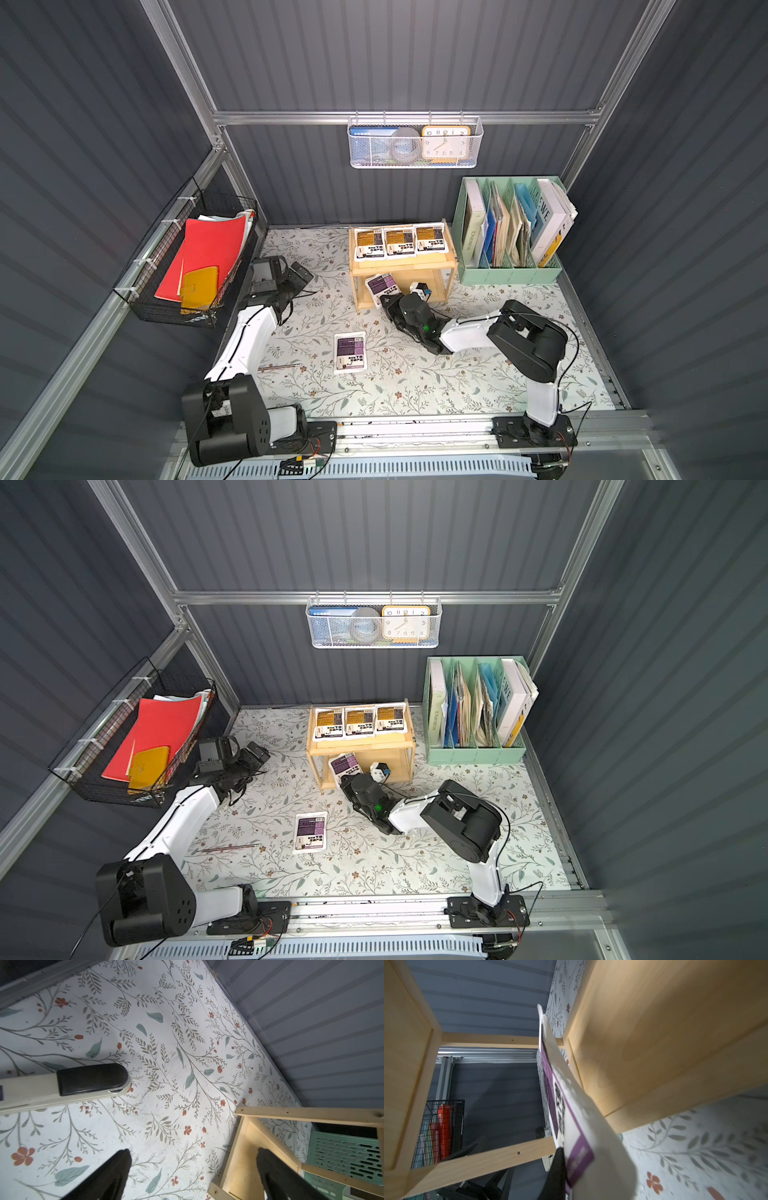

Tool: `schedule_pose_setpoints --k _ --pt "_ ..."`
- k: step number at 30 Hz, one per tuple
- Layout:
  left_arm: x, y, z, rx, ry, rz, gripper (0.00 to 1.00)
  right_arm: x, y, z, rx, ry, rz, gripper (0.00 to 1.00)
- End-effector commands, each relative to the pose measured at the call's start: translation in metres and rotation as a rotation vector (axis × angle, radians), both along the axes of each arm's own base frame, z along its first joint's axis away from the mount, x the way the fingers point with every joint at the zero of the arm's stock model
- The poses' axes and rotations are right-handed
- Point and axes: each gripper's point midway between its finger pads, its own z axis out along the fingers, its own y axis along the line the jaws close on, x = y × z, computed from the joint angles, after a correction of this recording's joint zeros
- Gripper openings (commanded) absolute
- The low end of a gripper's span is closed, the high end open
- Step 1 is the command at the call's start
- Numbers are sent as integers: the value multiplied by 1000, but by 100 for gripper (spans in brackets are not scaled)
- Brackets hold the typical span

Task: Place the bagged coffee beans on the shelf by color
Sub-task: Place the bagged coffee beans on the shelf.

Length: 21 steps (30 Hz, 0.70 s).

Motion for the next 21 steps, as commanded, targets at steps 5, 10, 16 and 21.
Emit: schedule_pose_setpoints --k 5,10,16,21 --pt "18 -10 -1 -78 -33 -81 100 24 4 0 -8 2 -92 0" --pt "20 -8 -2 -76 -35 -80 100 34 9 -6 -21 23 -118 0" --pt "20 -6 -4 -69 -32 -82 100 43 16 -15 -30 45 -143 0" --pt "20 -7 -4 -71 -36 -88 100 50 18 -23 -51 62 -170 0"
